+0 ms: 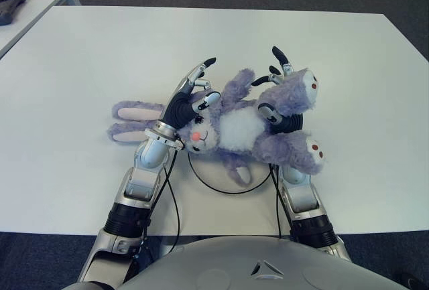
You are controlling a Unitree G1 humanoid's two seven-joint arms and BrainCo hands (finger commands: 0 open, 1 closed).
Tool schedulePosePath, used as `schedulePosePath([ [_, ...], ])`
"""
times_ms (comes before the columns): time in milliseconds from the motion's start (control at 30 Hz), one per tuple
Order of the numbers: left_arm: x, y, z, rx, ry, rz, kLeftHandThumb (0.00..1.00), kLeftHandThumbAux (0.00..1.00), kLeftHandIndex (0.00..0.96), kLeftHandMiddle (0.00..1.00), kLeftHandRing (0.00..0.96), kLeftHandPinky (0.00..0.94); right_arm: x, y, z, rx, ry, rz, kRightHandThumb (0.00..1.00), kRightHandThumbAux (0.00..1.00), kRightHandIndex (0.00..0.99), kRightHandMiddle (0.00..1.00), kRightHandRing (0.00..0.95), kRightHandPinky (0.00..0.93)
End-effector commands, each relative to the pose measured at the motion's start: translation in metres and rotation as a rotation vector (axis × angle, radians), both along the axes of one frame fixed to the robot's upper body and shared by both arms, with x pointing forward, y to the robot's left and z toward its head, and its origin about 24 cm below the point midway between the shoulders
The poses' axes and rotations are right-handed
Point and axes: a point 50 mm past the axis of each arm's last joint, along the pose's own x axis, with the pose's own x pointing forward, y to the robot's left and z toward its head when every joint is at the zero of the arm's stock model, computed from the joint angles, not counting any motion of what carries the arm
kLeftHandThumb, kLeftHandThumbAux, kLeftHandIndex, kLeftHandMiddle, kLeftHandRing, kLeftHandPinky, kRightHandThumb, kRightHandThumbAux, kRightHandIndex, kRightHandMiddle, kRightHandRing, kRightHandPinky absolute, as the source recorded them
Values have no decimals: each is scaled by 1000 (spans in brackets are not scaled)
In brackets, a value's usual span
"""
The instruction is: Put the doll into the plate.
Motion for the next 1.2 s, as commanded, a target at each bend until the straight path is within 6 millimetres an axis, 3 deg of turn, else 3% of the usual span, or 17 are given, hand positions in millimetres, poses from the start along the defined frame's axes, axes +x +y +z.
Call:
schedulePosePath([
  [33, -3, -11, -5, -3, -12, -44, 124, 167, 0, 0, 0, 0, -5, 5, -29, 5, 112, 7, 31, 332, 0, 0, 0, 0],
  [500, 0, -9, -8, -71, -46, -72, 137, 145, 0, 0, 0, 0, -1, 2, -31, 1, 85, -10, 14, 301, 0, 0, 0, 0],
  [733, 5, -5, -10, -117, -56, -60, 137, 156, 0, 0, 0, 0, 5, -12, -33, -18, 91, -13, 3, 288, 0, 0, 0, 0],
  [1200, 12, 5, -7, -144, -49, -25, 114, 205, 0, 0, 0, 0, 13, -19, -21, -22, 72, -38, 69, 273, 0, 0, 0, 0],
])
